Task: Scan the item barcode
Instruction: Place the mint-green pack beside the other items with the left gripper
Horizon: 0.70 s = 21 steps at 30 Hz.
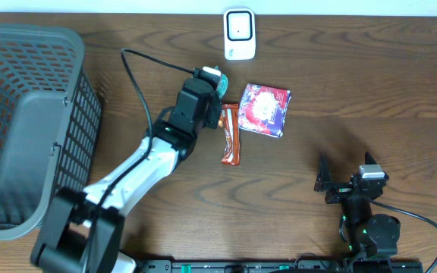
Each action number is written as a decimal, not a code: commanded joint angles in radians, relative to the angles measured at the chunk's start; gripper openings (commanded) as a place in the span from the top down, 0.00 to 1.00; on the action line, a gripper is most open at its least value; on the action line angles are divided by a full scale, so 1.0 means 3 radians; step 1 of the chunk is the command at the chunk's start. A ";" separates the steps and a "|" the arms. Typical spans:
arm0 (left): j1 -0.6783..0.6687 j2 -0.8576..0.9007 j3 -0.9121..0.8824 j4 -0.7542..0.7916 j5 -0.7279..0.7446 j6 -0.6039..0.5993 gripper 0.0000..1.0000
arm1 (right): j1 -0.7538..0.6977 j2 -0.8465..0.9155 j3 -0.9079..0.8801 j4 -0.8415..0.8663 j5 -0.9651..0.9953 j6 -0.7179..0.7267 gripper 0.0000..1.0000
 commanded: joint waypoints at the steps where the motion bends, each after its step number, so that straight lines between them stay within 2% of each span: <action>1: 0.0003 0.0155 0.0008 0.0009 -0.0202 -0.0200 0.92 | -0.0023 -0.0019 -0.0005 -0.0014 0.0004 -0.0048 0.01; 4: 0.0015 0.0245 0.0008 -0.0033 -0.0407 -0.0200 0.83 | -0.0023 -0.0019 -0.0005 -0.0014 0.0004 -0.0048 0.01; 5: 0.0031 0.0249 0.0008 -0.0066 -0.0407 -0.0201 0.70 | -0.0023 -0.0019 -0.0005 -0.0014 0.0004 -0.0048 0.01; 7: 0.0065 0.0231 0.0008 -0.0078 -0.0404 -0.0198 0.21 | -0.0023 -0.0019 -0.0005 -0.0014 0.0004 -0.0048 0.01; 8: 0.0086 0.0209 0.0009 -0.0076 -0.0404 -0.0198 0.02 | -0.0023 -0.0019 -0.0005 -0.0014 0.0004 -0.0048 0.01; 15: 0.0362 -0.0406 0.0011 -0.0052 -0.0403 -0.0202 0.02 | -0.0023 -0.0019 -0.0005 -0.0014 0.0004 -0.0048 0.01; 21: 0.0548 -0.1054 0.0011 -0.0624 -0.0404 -0.0200 0.02 | -0.0023 -0.0019 -0.0005 -0.0014 0.0004 -0.0048 0.01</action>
